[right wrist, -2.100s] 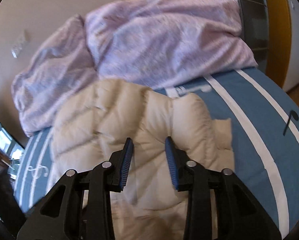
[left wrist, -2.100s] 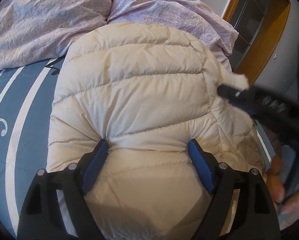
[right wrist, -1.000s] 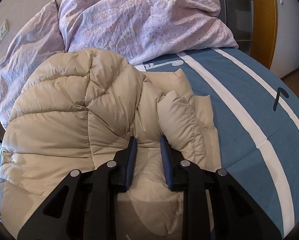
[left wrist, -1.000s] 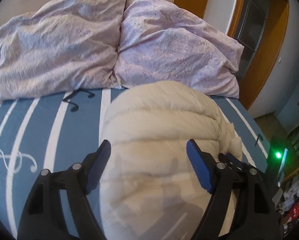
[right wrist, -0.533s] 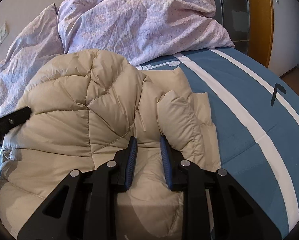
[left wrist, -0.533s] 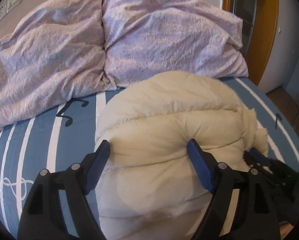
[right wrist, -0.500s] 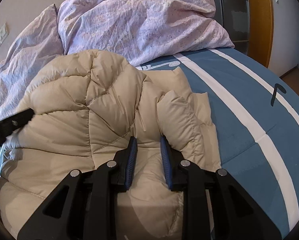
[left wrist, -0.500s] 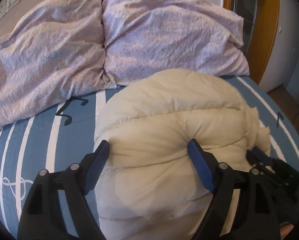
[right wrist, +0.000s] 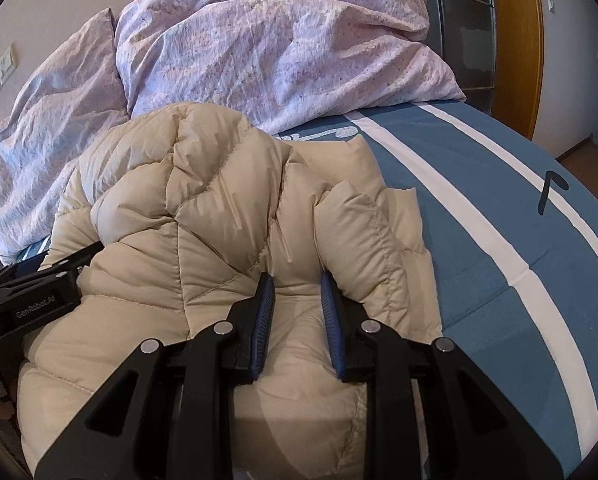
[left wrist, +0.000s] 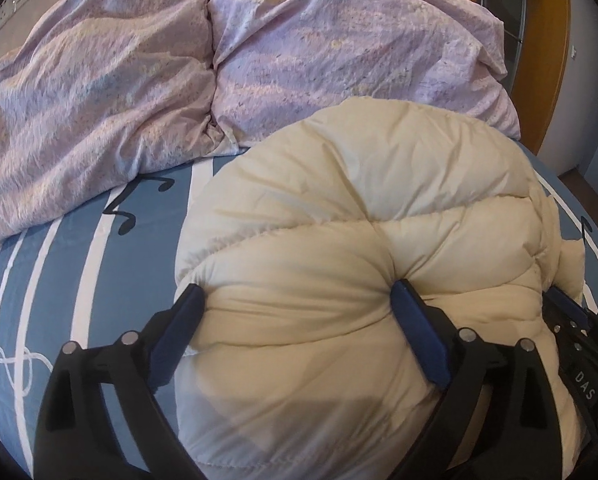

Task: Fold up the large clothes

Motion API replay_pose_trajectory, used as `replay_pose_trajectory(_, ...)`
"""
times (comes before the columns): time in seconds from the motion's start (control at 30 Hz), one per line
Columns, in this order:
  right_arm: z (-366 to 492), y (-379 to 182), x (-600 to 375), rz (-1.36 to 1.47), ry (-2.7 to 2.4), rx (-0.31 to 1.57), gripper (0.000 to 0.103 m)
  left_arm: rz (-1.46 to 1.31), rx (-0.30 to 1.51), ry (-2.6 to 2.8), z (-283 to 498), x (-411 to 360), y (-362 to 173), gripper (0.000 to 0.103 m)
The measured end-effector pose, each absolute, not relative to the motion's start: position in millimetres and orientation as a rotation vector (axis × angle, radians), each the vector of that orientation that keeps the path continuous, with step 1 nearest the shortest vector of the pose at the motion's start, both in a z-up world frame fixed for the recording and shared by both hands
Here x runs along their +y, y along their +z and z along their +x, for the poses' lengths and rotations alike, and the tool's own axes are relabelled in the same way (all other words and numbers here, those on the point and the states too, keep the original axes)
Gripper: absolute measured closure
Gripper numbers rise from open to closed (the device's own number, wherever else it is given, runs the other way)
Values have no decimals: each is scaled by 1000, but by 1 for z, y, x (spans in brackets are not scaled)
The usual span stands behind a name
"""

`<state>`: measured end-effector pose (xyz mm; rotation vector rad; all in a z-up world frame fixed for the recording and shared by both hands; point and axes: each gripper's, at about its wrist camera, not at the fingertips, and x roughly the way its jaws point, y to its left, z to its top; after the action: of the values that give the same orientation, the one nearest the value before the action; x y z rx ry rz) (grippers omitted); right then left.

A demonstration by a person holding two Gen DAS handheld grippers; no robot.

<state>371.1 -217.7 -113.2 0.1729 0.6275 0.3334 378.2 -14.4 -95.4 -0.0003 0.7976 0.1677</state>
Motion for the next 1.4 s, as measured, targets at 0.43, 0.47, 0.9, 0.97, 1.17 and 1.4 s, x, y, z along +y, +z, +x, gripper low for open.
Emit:
replay_pose_trajectory(0.43,373,-112,-214,145,313,628,77,-44,770,185,381,-8,-104,3)
replay_pose_trajectory(0.47,373,-112,-214,144,312,629,77,-46,771,186,381,-8,-105,2)
replay_pose_trajectory(0.9,378,-112,-208,115,300,647,77,-66,788,191,385,-5,-106,2)
replay_pose_trajectory(0.97,378,-112,-208,111,297,647,77,-66,787,192,385,-5,-107,2)
replay_pose_trajectory(1.17,379,-112,-208,109,296,648,77,-63,787,194,385,-5,-107,2)
replay_pose_trajectory(1.4,379,-112,-208,108,297,647,77,-69,781,195,385,-5,-107,2)
